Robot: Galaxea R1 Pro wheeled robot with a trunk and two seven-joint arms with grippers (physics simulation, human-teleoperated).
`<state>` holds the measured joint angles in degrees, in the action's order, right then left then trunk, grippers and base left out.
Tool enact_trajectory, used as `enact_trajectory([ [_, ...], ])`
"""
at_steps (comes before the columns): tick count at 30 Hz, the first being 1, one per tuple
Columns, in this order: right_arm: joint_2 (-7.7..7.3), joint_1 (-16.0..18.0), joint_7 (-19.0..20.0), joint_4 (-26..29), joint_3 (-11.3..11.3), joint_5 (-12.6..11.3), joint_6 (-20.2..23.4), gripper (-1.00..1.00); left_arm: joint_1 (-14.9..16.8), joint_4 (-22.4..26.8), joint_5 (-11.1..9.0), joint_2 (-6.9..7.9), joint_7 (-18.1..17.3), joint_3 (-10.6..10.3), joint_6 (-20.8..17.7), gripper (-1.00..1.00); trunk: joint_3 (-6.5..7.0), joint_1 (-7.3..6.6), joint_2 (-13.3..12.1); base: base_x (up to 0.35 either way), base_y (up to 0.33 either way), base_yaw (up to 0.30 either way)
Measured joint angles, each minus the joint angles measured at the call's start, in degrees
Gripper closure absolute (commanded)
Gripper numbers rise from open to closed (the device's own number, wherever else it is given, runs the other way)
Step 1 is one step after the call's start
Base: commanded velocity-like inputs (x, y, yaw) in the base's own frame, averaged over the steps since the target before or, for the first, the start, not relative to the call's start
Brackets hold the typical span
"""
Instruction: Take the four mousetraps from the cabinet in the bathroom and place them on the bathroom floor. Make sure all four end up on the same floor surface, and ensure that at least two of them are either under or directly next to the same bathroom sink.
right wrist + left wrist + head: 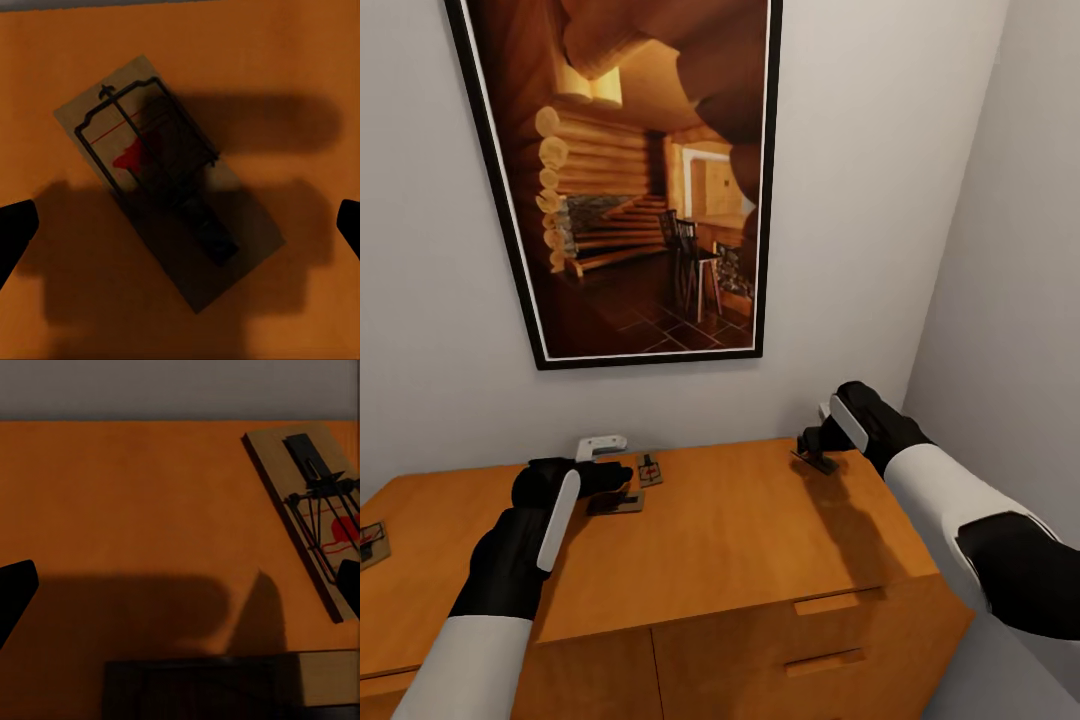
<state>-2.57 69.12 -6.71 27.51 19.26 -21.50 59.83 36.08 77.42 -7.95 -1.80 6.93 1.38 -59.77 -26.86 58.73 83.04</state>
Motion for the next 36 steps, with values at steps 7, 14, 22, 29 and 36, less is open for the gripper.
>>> enact_trajectory([
  [7,0.25,0.0,0.1,-0.3,0.3,0.0,0.0,-1.0,0.0,-0.1,-0.4,0.06,0.0,0.0,0.0,-1.0,0.0,0.0,0.0,0.0,0.0,0.0],
  [14,1.14,0.0,0.1,-0.4,0.5,0.0,0.0,-1.0,0.0,-0.1,-0.5,0.08,0.0,-0.1,0.0,-1.0,0.0,0.0,0.0,0.0,0.0,0.0],
  [22,1.56,0.0,0.1,-0.3,0.5,0.0,0.0,-1.0,0.0,-0.1,-0.4,0.08,0.0,-0.1,0.0,-1.0,0.0,0.0,0.0,0.0,0.0,0.0],
  [29,1.65,0.0,0.1,-0.3,0.5,0.0,0.0,-1.0,0.0,-0.1,-0.4,0.09,0.0,-0.2,0.0,-1.0,0.0,0.0,0.0,0.0,0.0,0.0],
  [36,1.67,0.0,0.1,-0.3,0.5,0.1,0.0,-1.0,0.0,0.1,-0.4,0.08,0.0,-0.2,0.0,-1.0,0.0,0.0,0.0,0.007,0.0,0.0],
])
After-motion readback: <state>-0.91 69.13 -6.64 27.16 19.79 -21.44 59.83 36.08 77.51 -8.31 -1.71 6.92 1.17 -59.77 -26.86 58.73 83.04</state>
